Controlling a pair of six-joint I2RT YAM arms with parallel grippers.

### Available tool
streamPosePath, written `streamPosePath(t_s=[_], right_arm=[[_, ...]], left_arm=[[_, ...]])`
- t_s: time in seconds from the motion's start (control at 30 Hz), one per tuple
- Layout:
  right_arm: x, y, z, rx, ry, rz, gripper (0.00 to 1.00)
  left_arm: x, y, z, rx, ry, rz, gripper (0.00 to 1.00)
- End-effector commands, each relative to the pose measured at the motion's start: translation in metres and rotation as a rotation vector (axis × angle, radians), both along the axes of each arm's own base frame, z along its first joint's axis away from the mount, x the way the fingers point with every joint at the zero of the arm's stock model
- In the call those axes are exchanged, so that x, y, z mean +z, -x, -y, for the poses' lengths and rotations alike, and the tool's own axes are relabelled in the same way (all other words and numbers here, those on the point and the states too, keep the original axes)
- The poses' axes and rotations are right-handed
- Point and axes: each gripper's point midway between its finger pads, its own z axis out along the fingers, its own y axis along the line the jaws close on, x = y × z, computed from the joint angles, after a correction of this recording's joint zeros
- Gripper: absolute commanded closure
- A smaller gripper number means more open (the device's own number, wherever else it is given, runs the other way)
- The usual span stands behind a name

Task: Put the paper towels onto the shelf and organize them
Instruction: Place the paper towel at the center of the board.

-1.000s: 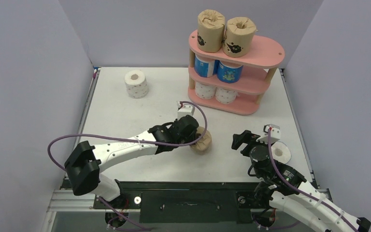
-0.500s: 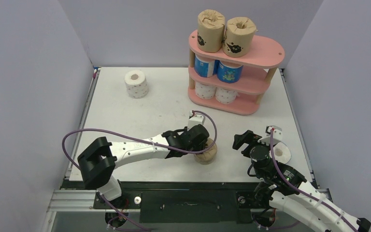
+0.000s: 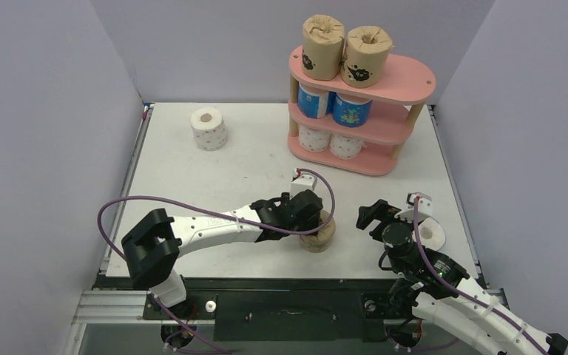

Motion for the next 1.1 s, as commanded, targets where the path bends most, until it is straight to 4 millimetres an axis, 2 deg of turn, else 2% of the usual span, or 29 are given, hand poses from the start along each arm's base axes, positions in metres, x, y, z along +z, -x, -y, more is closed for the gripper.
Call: streamPosePath(t_s=[0.0,0.1,0.17,0.3,0.33,0.37,0.43,0.47,0.5,0.53,0.57,0.6,0.63,0.67,0.7,0.73,0.77,0.8,0.87,1.0,1.07], right_arm=[[0.010,-0.002,0.000,-0.008,-0.005,0.008,0.19],[0.012,-0.002,-0.002,0.008,-0.003,0.010,0.19],[0.014,-0.001,-0.004,0.025,-0.002,0.012,0.19],[0.015,-0.001,-0.010,0.065,0.014,-0.002,0.19],[0.016,0.000,-0.012,0.068,0.003,-0.005,0.19],[0.014,0.000,-0.016,0.080,-0.001,-0.017,0.18],[0.014,-0.001,-0.021,0.091,-0.020,-0.028,0.18],[0.014,-0.001,-0.023,0.092,-0.030,-0.029,0.17],[0.013,-0.001,-0.025,0.095,-0.036,-0.035,0.17],[0.013,-0.003,-0.027,0.095,-0.046,-0.029,0.17],[0.010,-0.002,-0.029,0.101,-0.053,-0.037,0.15],[0.011,-0.002,-0.036,0.129,-0.074,-0.033,0.15],[0.010,-0.002,-0.039,0.151,-0.068,-0.034,0.15],[0.012,-0.001,-0.049,0.198,-0.086,-0.034,0.15],[0.010,-0.002,-0.052,0.223,-0.069,-0.041,0.14],[0.011,0.000,-0.060,0.266,-0.079,-0.050,0.14],[0.007,0.000,-0.063,0.284,-0.064,-0.065,0.14],[0.006,0.001,-0.071,0.325,-0.074,-0.078,0.14],[-0.004,0.001,-0.082,0.377,-0.067,-0.125,0.13],[-0.019,0.001,-0.095,0.441,-0.065,-0.189,0.14],[-0.024,-0.002,-0.094,0.438,-0.044,-0.193,0.15]], left_arm=[[0.031,-0.003,0.018,-0.017,0.089,0.036,0.40],[0.037,-0.002,0.018,-0.023,0.105,0.036,0.32],[0.045,-0.001,0.017,-0.027,0.121,0.041,0.22],[0.073,-0.001,0.010,-0.035,0.143,0.082,0.06],[0.086,-0.002,0.006,-0.027,0.162,0.102,0.01],[0.092,-0.002,0.003,-0.024,0.168,0.115,0.02],[0.119,-0.002,-0.009,-0.005,0.219,0.164,0.04],[0.120,-0.004,-0.016,0.015,0.215,0.182,0.04],[0.134,-0.003,-0.023,0.027,0.248,0.207,0.04],[0.130,-0.004,-0.031,0.044,0.241,0.221,0.04],[0.144,-0.003,-0.037,0.053,0.287,0.249,0.04],[0.135,-0.004,-0.046,0.072,0.271,0.260,0.04],[0.150,-0.004,-0.052,0.095,0.337,0.290,0.04],[0.134,-0.003,-0.062,0.113,0.321,0.291,0.04],[0.148,-0.002,-0.066,0.129,0.400,0.318,0.04],[0.127,0.000,-0.074,0.136,0.385,0.310,0.04],[0.141,0.002,-0.076,0.147,0.472,0.332,0.04],[0.121,0.006,-0.081,0.137,0.459,0.317,0.04],[0.123,0.011,-0.084,0.127,0.551,0.336,0.04],[0.111,0.021,-0.096,0.128,0.610,0.330,0.04],[0.106,0.024,-0.100,0.124,0.632,0.328,0.04]])
